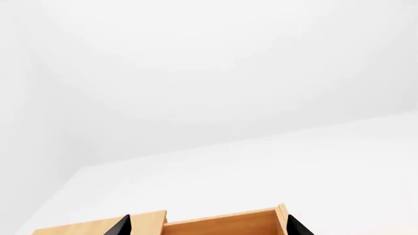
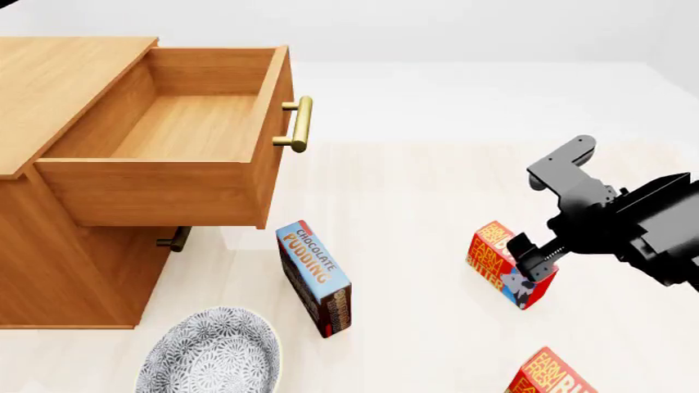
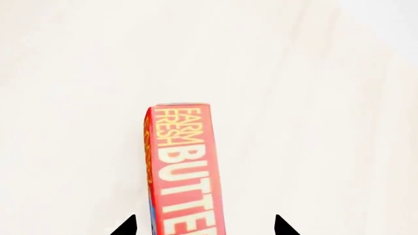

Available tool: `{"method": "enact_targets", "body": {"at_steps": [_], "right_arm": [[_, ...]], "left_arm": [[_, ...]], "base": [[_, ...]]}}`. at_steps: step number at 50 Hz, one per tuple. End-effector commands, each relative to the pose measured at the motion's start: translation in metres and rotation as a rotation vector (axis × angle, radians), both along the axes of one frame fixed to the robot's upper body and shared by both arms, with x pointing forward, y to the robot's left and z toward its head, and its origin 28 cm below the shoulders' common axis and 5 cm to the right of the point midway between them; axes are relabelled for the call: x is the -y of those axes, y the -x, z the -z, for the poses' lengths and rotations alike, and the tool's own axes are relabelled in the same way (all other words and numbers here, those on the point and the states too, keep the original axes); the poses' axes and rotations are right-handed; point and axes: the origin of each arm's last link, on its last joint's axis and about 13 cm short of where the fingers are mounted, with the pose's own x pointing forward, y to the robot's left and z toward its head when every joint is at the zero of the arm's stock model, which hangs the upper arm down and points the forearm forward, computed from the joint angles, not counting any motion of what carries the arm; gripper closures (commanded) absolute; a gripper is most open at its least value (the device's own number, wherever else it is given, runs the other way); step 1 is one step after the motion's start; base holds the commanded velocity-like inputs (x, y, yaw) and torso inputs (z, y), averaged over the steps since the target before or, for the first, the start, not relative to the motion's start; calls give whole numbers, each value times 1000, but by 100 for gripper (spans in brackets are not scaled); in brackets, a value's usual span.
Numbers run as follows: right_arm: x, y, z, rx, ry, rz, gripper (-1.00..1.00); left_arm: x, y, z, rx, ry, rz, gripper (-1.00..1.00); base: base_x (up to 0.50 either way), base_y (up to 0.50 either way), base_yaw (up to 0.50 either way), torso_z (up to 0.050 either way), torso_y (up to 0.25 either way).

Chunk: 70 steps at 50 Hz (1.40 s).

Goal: Put the butter at the front in the top drawer of the cabinet and close it.

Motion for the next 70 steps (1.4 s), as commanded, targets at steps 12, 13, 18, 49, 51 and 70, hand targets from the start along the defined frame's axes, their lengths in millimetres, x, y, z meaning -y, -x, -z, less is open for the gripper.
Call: {"method": "enact_targets", "body": {"at_steps": [12,13,18,49,51,70], "right_arm": [[-1,0,7,-14,-2,0,-100],[-1,0,7,-13,-2,0,-100],[-1,0,8,-15,-3,1,-100],[3,3,11,-17,0,21,-100],[4,3,11,-18,0,24,-100],[4,2,11,-12,5,46,-100]], "left_arm": [[0,0,0,2,6,-5,-100],[0,0,0,2,7,-5,-100],[0,0,0,-2,7,-3,-100],[0,0,0,-6,12,-2,-100],[0,0,0,-7,11,-3,-100],[0,0,0,-9,17,-5,-100]], "base": [[0,0,0,0,-54],[0,0,0,0,-102],[0,0,0,0,-102],[0,0,0,0,-64],[0,0,0,0,0],[0,0,0,0,0]]}}
